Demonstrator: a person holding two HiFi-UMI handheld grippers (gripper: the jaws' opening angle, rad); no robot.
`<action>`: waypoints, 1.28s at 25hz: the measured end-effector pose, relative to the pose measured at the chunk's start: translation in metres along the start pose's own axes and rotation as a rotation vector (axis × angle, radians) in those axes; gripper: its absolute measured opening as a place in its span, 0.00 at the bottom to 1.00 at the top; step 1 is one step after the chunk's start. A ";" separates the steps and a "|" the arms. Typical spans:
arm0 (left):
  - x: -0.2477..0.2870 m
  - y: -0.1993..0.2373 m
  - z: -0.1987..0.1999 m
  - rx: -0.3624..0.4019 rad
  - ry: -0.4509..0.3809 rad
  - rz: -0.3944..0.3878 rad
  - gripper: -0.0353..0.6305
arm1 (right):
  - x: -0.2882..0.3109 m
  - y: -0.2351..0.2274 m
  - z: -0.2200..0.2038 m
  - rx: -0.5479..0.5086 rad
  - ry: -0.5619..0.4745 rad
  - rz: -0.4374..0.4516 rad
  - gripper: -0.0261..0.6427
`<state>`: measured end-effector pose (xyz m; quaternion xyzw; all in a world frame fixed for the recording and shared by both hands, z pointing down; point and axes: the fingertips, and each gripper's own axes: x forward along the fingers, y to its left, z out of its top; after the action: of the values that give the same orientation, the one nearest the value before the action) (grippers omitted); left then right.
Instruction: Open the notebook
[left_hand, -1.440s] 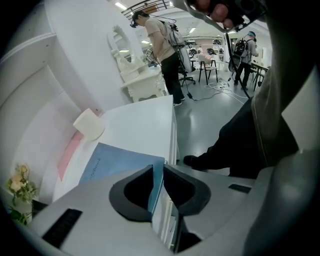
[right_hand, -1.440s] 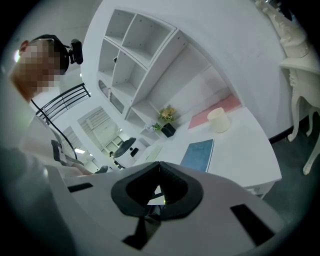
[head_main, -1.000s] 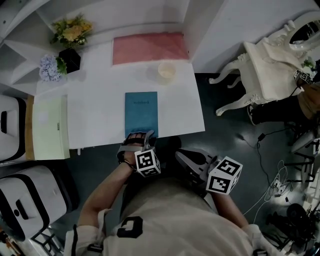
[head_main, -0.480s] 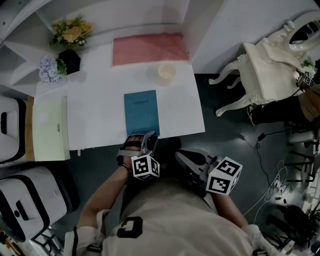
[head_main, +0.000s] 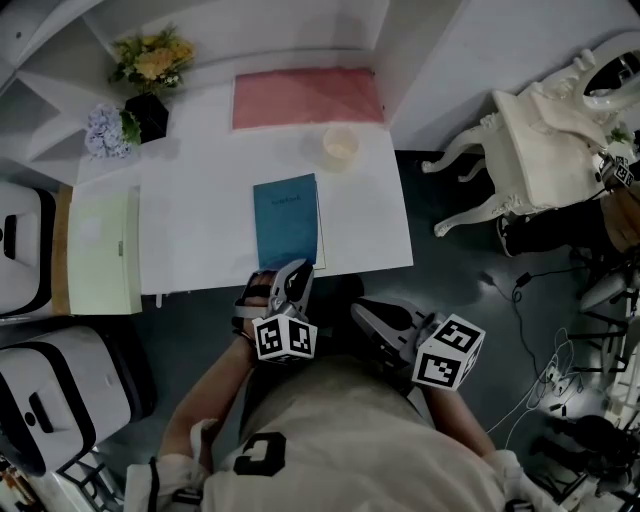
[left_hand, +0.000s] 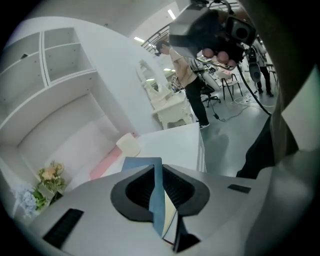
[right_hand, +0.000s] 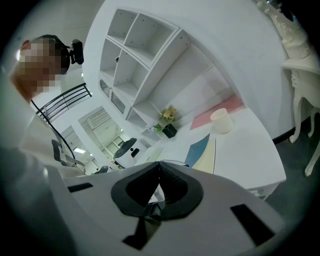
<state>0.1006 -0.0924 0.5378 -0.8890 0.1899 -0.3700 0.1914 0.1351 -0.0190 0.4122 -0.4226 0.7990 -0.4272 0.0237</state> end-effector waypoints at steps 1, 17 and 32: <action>0.000 0.002 -0.001 -0.033 -0.003 0.005 0.14 | 0.000 0.000 0.000 -0.001 0.001 0.002 0.07; -0.017 0.033 -0.013 -0.583 -0.045 0.006 0.08 | -0.005 0.008 -0.008 -0.020 0.005 0.013 0.07; -0.045 0.062 -0.030 -0.810 -0.100 0.076 0.08 | 0.000 0.014 -0.006 -0.037 0.025 0.038 0.07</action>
<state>0.0371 -0.1300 0.5017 -0.9017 0.3434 -0.2145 -0.1516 0.1238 -0.0114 0.4064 -0.4025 0.8147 -0.4171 0.0142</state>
